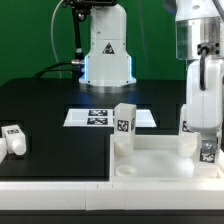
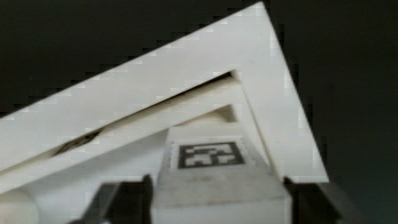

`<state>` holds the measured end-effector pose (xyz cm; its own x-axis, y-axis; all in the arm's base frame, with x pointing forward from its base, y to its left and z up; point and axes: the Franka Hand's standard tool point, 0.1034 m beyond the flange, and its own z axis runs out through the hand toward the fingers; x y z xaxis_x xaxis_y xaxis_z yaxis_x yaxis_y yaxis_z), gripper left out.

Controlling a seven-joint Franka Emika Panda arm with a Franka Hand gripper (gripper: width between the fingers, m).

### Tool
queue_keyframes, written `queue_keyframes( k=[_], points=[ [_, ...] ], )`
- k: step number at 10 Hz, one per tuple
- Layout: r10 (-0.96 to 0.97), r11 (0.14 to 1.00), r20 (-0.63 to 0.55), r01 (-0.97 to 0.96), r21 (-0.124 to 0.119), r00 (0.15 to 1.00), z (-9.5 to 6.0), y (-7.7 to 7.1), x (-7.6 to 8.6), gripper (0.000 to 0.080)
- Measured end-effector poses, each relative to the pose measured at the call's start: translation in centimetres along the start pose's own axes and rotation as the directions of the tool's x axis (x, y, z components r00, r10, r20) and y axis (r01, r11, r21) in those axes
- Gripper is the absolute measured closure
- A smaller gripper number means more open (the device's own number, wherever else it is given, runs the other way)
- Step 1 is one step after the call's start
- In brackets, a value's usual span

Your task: Assemble square table

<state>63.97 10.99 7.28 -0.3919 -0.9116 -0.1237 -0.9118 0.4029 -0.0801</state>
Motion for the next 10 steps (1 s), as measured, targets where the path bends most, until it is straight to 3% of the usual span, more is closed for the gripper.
queue_keyframes(
  k=[1,2,3,4,5,10],
  points=[
    [-0.001,1.0,0.0,0.001,0.0,1.0,0.0,0.0,0.0,0.0286],
    [-0.038,0.999,0.004,0.038,0.004,0.999,-0.5,-0.1,0.0,0.0286],
    [-0.094,0.995,0.022,0.094,0.023,0.995,-2.4,-0.9,0.3,0.0178],
    [-0.108,0.993,0.051,0.106,0.049,0.993,-4.7,-1.9,1.2,0.0159],
    [-0.108,0.992,0.06,0.104,0.064,0.992,-5.8,-2.5,1.9,0.0159],
    [-0.111,0.992,0.057,0.107,0.062,0.992,-5.5,-2.5,1.9,0.015]
  ],
)
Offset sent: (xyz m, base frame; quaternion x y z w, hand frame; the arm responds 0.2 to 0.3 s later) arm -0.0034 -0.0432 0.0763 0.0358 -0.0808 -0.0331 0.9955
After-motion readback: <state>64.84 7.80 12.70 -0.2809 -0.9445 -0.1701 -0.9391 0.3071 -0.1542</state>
